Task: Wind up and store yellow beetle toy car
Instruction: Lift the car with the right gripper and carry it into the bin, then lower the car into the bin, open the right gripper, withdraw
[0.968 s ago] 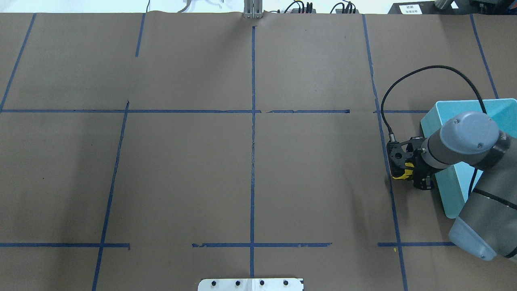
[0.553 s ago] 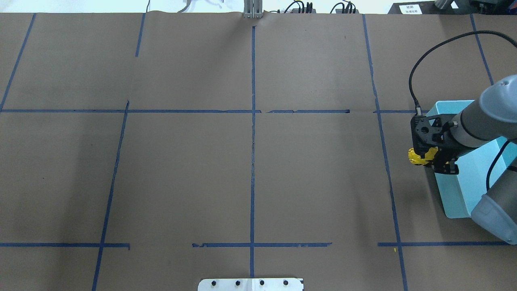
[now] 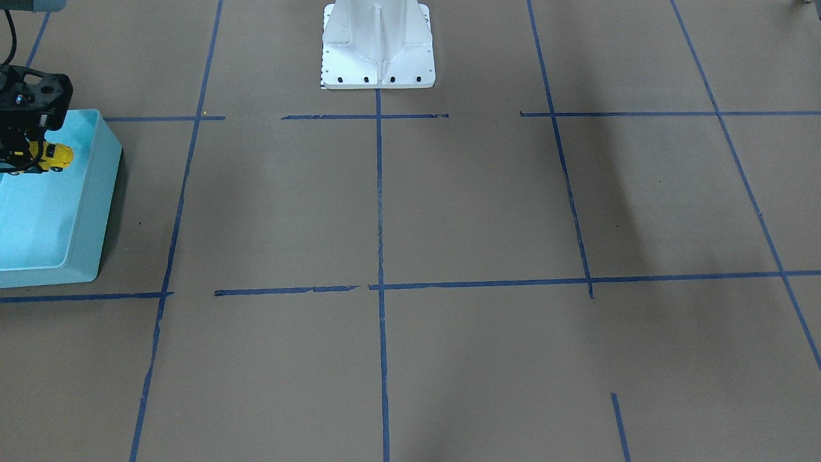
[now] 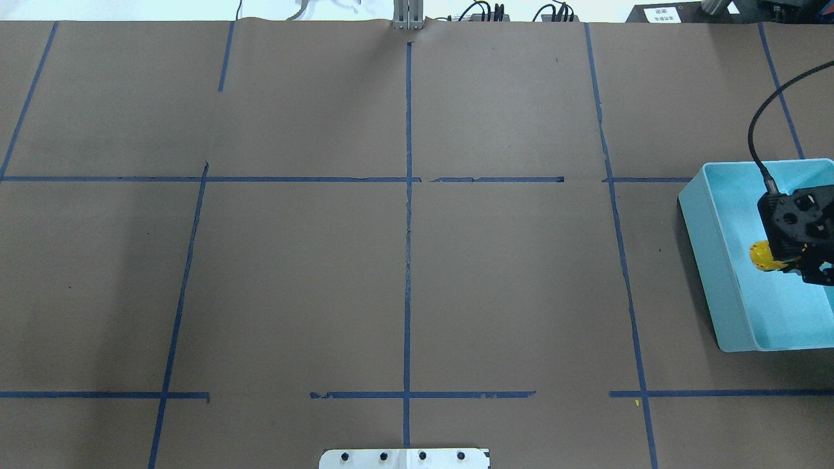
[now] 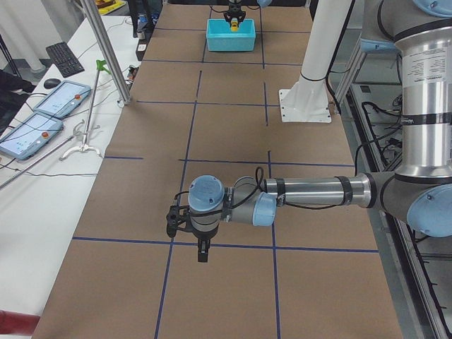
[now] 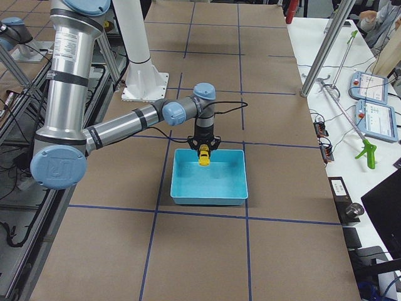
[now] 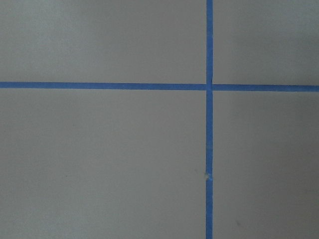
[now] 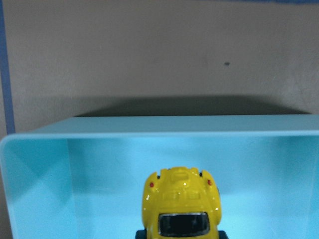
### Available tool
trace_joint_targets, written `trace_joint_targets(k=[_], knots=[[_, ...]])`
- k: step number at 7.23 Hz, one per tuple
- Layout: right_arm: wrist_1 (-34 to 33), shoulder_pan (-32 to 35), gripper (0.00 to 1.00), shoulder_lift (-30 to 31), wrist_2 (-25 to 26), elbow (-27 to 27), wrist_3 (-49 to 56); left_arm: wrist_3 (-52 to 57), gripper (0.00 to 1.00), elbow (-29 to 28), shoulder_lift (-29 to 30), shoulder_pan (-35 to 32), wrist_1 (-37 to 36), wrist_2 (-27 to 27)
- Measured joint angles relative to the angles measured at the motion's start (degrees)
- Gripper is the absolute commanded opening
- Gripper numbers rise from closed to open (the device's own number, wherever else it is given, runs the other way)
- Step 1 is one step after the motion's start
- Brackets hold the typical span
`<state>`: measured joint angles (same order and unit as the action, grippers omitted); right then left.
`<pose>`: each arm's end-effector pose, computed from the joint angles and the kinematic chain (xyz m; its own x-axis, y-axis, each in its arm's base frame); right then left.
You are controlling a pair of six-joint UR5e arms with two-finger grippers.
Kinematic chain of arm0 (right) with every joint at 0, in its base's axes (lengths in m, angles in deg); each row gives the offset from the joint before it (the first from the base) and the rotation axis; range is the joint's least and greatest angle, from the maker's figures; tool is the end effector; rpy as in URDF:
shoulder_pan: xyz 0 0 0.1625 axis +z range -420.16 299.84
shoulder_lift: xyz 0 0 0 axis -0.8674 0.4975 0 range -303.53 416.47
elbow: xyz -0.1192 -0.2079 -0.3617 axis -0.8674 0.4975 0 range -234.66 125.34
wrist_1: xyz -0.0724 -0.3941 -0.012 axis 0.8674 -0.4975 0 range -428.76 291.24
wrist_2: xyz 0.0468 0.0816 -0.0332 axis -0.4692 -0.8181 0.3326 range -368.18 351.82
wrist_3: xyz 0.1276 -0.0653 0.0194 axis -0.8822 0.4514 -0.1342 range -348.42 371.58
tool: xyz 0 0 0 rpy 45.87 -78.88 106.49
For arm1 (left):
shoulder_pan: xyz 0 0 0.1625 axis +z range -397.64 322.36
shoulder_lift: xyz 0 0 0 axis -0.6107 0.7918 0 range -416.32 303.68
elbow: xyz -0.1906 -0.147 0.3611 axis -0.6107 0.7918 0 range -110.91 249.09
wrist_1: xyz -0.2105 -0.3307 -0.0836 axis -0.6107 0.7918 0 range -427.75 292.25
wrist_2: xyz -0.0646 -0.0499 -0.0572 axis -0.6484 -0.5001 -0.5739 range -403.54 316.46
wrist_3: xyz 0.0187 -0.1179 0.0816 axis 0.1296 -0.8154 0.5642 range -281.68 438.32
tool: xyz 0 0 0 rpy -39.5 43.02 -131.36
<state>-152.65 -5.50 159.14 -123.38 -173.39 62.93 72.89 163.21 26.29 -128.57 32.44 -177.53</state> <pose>-0.1786 -0.3759 0.5647 -0.0153 -0.9987 -0.0486 0.8384 -0.0393 0.5436 -0.0400 -0.4324 0.7058 0.7160 -0.0223 -0.6978 0.0842 0.9950 0.0546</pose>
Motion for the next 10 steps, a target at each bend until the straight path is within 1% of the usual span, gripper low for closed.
trace_joint_targets(k=[1,2,3,4,6,7,8,9,10], knots=[[8.6,0.1,0.07,2.5,-0.1,4.3,0.0,0.0,1.00,-0.1,0.1,0.0,0.1,0.0],[14.8,0.0,0.12,3.4,-0.1,8.6,-0.2,0.1,1.00,-0.4,0.1,0.0,0.1,0.1],[17.7,-0.1,0.20,3.4,0.0,11.4,-0.3,0.2,1.00,-0.8,0.2,0.0,0.1,0.2],[18.7,-0.1,0.26,2.7,0.0,13.2,-0.4,0.2,1.00,-1.1,0.2,0.0,0.2,0.2],[19.1,-0.2,0.33,0.8,-0.4,15.2,-0.6,0.2,1.00,-1.2,0.3,0.0,0.2,0.2],[18.9,-0.3,0.49,0.1,-1.0,15.4,-0.7,0.2,1.00,-1.3,0.3,0.0,0.3,0.2],[18.7,-0.3,0.76,-0.3,-1.5,15.5,-0.8,0.3,1.00,-1.3,0.3,0.0,0.3,0.2],[18.7,-0.3,0.99,-0.4,-1.9,15.6,-0.9,0.3,1.00,-1.2,0.3,0.0,0.3,0.2],[18.8,-0.3,1.00,-0.4,-2.6,15.8,-0.9,0.4,1.00,-1.2,0.3,0.1,0.3,0.2]])
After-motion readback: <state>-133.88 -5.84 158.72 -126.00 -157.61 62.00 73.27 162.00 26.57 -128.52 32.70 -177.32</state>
